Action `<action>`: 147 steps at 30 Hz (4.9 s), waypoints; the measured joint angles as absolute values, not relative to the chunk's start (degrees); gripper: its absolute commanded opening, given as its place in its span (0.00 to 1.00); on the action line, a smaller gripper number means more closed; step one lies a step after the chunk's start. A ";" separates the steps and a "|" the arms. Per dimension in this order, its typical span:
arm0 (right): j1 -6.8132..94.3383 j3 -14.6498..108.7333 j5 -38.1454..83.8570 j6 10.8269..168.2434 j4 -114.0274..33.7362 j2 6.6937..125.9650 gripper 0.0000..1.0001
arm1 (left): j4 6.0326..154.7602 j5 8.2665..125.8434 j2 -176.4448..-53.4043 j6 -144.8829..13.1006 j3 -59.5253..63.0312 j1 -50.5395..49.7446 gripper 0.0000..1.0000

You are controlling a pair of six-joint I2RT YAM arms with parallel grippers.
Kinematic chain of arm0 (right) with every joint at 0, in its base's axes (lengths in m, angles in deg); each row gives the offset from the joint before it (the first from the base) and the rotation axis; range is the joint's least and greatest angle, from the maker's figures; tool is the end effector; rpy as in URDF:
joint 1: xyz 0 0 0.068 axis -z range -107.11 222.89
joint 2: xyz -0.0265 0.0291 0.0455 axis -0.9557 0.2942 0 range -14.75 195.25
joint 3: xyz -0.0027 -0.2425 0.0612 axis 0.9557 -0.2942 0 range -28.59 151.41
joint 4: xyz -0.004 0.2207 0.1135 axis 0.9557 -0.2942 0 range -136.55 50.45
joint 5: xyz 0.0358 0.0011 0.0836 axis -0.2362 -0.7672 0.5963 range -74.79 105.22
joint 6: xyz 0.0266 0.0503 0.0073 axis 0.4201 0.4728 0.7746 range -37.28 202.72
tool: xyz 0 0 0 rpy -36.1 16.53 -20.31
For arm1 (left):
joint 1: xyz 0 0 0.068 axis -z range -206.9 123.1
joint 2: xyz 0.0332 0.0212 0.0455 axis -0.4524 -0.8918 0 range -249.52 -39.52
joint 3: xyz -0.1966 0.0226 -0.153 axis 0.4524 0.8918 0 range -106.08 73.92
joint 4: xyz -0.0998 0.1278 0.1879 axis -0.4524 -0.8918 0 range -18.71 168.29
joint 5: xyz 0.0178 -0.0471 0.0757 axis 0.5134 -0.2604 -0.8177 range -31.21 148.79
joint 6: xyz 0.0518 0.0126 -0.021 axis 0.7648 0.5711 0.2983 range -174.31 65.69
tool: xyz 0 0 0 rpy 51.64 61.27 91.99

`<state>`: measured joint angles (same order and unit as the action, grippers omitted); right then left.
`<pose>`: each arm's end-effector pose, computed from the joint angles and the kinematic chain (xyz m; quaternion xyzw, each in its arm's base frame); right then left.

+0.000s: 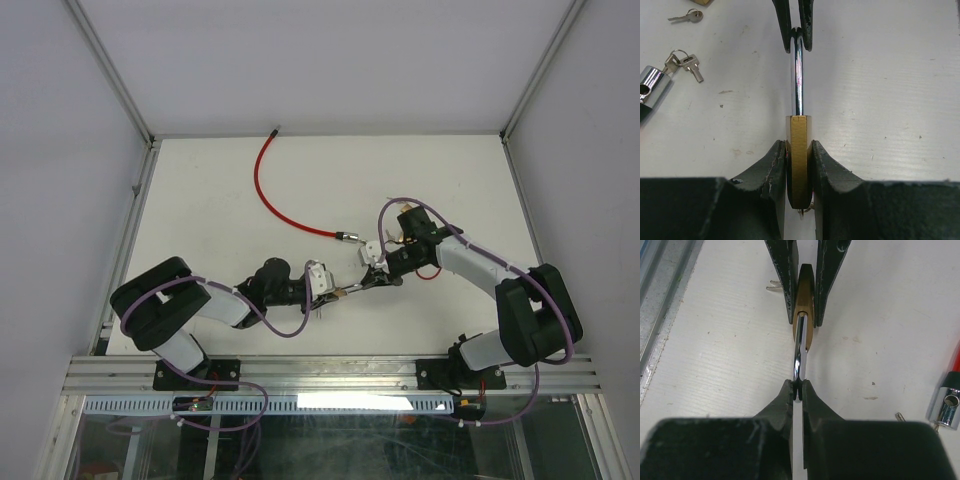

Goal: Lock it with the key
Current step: Lock the lock.

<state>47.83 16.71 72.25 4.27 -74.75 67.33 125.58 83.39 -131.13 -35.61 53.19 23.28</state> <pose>0.2006 0.1314 0.1702 -0.7279 0.4785 0.3595 0.3348 0.1540 -0.2110 0.1111 0.5586 0.6083 -0.3167 0.4666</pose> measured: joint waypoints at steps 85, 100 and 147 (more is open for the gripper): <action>31.87 32.68 57.08 29.40 -74.62 74.92 0.00 | 136.22 83.81 -135.13 -41.82 56.86 19.56 0.00; 27.59 38.56 57.65 37.29 -79.17 79.68 0.00 | 142.91 84.49 -135.15 -41.30 61.04 18.75 0.00; 32.66 37.69 59.97 32.48 -72.91 81.23 0.00 | 125.86 84.31 -126.80 -46.69 58.92 14.73 0.00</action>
